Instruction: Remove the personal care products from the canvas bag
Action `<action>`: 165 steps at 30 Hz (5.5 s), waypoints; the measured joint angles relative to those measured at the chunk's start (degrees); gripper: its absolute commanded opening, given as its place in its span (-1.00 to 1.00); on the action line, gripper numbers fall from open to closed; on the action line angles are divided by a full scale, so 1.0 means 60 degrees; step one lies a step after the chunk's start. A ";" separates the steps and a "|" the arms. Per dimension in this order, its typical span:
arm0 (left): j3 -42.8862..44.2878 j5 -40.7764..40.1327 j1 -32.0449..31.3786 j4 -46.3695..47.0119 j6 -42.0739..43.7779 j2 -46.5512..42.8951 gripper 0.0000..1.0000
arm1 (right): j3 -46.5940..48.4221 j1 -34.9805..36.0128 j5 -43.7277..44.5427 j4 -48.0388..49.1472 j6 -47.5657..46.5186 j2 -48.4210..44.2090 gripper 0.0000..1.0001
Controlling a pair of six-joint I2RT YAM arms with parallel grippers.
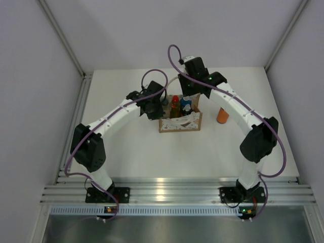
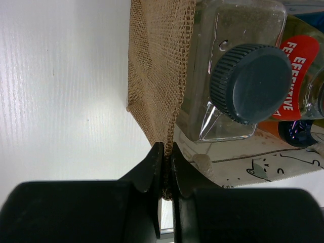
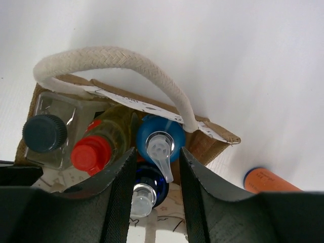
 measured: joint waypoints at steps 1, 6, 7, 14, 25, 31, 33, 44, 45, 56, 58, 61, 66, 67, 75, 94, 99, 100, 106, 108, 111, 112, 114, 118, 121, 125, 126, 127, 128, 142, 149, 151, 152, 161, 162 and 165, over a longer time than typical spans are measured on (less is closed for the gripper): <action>0.0000 0.0000 0.0000 0.0000 0.0000 0.0000 -1.00 | 0.0000 -0.0007 0.0004 0.0004 -0.0066 0.0062 -0.26; 0.0000 0.0000 0.0000 0.0000 0.0000 0.0000 -1.00 | 0.0000 -0.0066 -0.0004 0.0000 -0.0313 0.0583 -0.30; 0.0000 0.0000 0.0000 0.0000 0.0000 0.0000 -1.00 | 0.0000 -0.0076 -0.0007 0.0000 -0.0357 0.0710 -0.33; 0.0000 0.0000 0.0000 0.0000 0.0000 0.0000 -1.00 | -0.0007 -0.0102 -0.0018 0.0004 -0.0455 0.0896 -0.43; 0.0000 0.0000 0.0000 0.0000 0.0004 0.0000 -1.00 | -0.0022 -0.0102 -0.0044 0.0004 -0.0437 0.0896 -0.35; 0.0000 0.0000 0.0000 0.0000 0.0000 0.0000 -1.00 | -0.0022 -0.0102 -0.0044 0.0004 -0.0368 0.0892 -0.37; 0.0000 0.0000 0.0000 0.0000 0.0000 0.0000 -1.00 | -0.0025 -0.0102 -0.0044 0.0000 -0.0364 0.0882 -0.37; 0.0000 0.0000 0.0000 0.0000 0.0000 0.0000 -1.00 | -0.0335 -0.0102 -0.0044 0.0007 -0.0288 0.0601 -0.35; 0.0000 0.0000 0.0000 -0.0004 0.0000 0.0000 -1.00 | -0.0353 -0.0102 -0.0047 -0.0015 -0.0277 0.0572 -0.35; 0.0000 0.0000 0.0000 -0.0004 0.0000 0.0000 -1.00 | -0.0590 -0.0102 -0.0055 -0.0004 -0.0211 0.0433 -0.37; 0.0000 0.0000 0.0000 0.0000 0.0000 0.0000 -1.00 | -0.0590 -0.0102 -0.0058 0.0000 -0.0215 0.0433 -0.37; 0.0000 0.0000 0.0000 0.0000 0.0000 0.0000 -1.00 | -0.0583 -0.0102 -0.0055 -0.0004 -0.0215 0.0433 -0.38; 0.0000 0.0000 0.0000 0.0000 0.0000 0.0000 -1.00 | -0.0550 -0.0102 -0.0055 -0.0004 -0.0229 0.0433 -0.45; 0.0000 0.0000 0.0000 -0.0004 0.0000 0.0000 -1.00 | -0.0528 -0.0102 -0.0058 -0.0007 -0.0229 0.0437 -0.46; 0.0000 0.0000 0.0000 0.0000 0.0004 0.0000 -1.00 | -0.0499 -0.0106 -0.0087 0.0000 -0.0273 0.0441 -0.57; 0.0000 0.0000 0.0000 0.0000 0.0033 0.0000 -1.00 | -0.0499 -0.0106 -0.0149 0.0011 -0.0295 0.0455 -0.49; 0.0000 0.0000 0.0000 0.0000 0.0033 0.0000 -1.00 | -0.0503 -0.0106 -0.0160 0.0025 -0.0291 0.0514 -0.49; 0.0000 0.0000 0.0000 0.0000 0.0033 0.0000 -1.00 | -0.0503 -0.0106 -0.0178 0.0066 -0.0295 0.0528 -0.51; 0.0000 0.0000 0.0000 0.0000 0.0033 0.0000 -1.00 | -0.0503 -0.0106 -0.0182 0.0076 -0.0310 0.0528 -0.77; 0.0000 0.0000 0.0000 0.0000 0.0033 0.0000 -1.00 | -0.0503 -0.0106 -0.0182 0.0080 -0.0310 0.0528 -0.97; 0.0000 0.0000 0.0000 0.0000 0.0033 0.0000 -1.00 | -0.0499 -0.0102 -0.0182 0.0076 -0.0302 0.0528 -1.00; 0.0000 0.0000 0.0000 0.0000 0.0033 0.0000 -1.00 | -0.0499 -0.0106 -0.0178 0.0076 -0.0302 0.0525 -1.00; 0.0000 0.0000 0.0000 0.0000 0.0033 0.0000 -1.00 | -0.0488 -0.0106 -0.0178 0.0069 -0.0299 0.0525 -1.00; 0.0000 0.0000 0.0000 0.0000 0.0029 0.0000 -1.00 | -0.0372 -0.0106 -0.0171 -0.0091 -0.0284 0.0525 -1.00; 0.0000 0.0000 0.0000 0.0000 0.0033 0.0000 -1.00 | -0.0157 -0.0106 -0.0160 -0.0346 -0.0266 0.0525 -1.00; 0.0000 0.0000 0.0000 0.0000 0.0033 0.0000 -1.00 | 0.0379 -0.0106 -0.0146 -0.0627 -0.0277 0.0521 -1.00; 0.0000 0.0000 0.0000 -0.0004 0.0029 0.0000 -1.00 | 0.0459 -0.0106 -0.0146 -0.0648 -0.0277 0.0521 -1.00; 0.0000 0.0000 0.0000 0.0000 0.0033 0.0000 -1.00 | 0.0568 -0.0106 -0.0149 -0.0710 -0.0280 0.0510 -1.00; 0.0000 0.0000 0.0000 0.0000 0.0033 0.0000 -1.00 | 0.0656 -0.0106 -0.0146 -0.0772 -0.0284 0.0495 -1.00; 0.0000 -0.0004 0.0000 -0.0004 0.0033 0.0000 -1.00 | 0.2160 -0.0106 -0.0066 -0.2029 -0.0313 0.0095 -1.00; 0.0000 0.0000 0.0000 -0.0004 0.0040 0.0000 -1.00 | 0.2670 -0.0106 0.0164 -0.2364 -0.0306 -0.0812 -1.00; 0.0000 0.0000 0.0000 0.0000 0.0040 0.0000 -1.00 | 0.2798 -0.0106 0.0222 -0.2412 -0.0302 -0.1053 -1.00; 0.0000 0.0000 0.0000 0.0000 0.0044 0.0000 -1.00 | 0.2845 -0.0106 0.0255 -0.2441 -0.0302 -0.1158 -1.00; 0.0000 0.0004 0.0000 0.0000 0.0062 0.0000 -1.00 | 0.2812 -0.0517 0.0648 -0.2816 -0.0076 -0.1978 -1.00; 0.0000 0.0004 0.0000 0.0000 0.0066 0.0000 -1.00 | 0.2754 -0.0634 0.0692 -0.2820 -0.0015 -0.2076 -1.00; 0.0000 0.0004 0.0000 0.0000 0.0069 0.0000 -1.00 | 0.2386 -0.1031 0.0765 -0.2834 0.0229 -0.2477 -1.00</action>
